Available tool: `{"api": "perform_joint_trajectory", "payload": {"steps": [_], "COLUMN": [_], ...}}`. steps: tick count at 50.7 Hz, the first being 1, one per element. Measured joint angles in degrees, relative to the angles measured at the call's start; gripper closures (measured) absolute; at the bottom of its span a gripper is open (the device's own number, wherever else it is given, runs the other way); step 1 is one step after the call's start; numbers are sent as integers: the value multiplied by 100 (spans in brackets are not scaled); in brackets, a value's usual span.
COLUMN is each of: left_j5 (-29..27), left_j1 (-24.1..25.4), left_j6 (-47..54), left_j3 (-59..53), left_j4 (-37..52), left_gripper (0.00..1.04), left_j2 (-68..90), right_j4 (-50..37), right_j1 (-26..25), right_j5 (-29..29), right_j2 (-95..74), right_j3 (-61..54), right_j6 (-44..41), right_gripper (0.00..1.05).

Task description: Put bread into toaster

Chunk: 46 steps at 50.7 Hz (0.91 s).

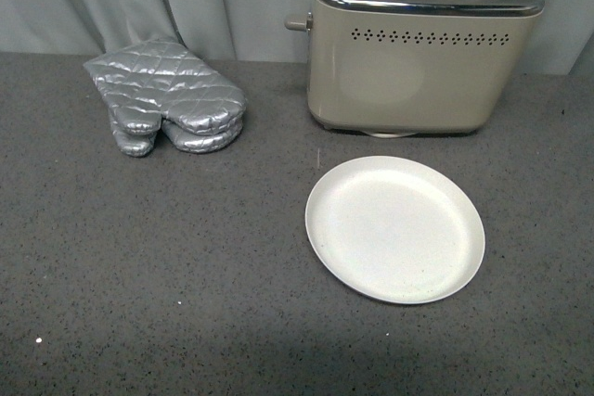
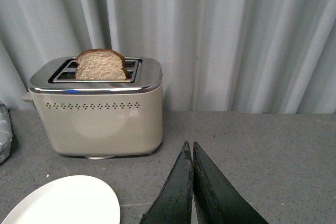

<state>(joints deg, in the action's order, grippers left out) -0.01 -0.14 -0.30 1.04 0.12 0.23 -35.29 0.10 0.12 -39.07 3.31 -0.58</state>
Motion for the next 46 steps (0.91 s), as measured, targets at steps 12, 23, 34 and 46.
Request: {"api": "perform_joint_trajectory", "payload": {"steps": [12, 23, 34, 46], "left_j5": [0, 0, 0, 0], "left_j1": [0, 0, 0, 0], "left_j6": [0, 0, 0, 0], "left_j3": [0, 0, 0, 0], "left_j4": [0, 0, 0, 0], "left_gripper": [7, 7, 7, 7], "left_j2": [0, 0, 0, 0], "right_j4": [275, 914, 1478, 1932], "right_j1": [0, 0, 0, 0], "right_j5": [0, -2, -2, -2], "right_j2": [573, 1279, 1869, 2328], "right_j3": [-302, -304, -306, -306], "right_j6": [0, -2, 0, 0], "right_gripper": [104, 104, 104, 104]}}
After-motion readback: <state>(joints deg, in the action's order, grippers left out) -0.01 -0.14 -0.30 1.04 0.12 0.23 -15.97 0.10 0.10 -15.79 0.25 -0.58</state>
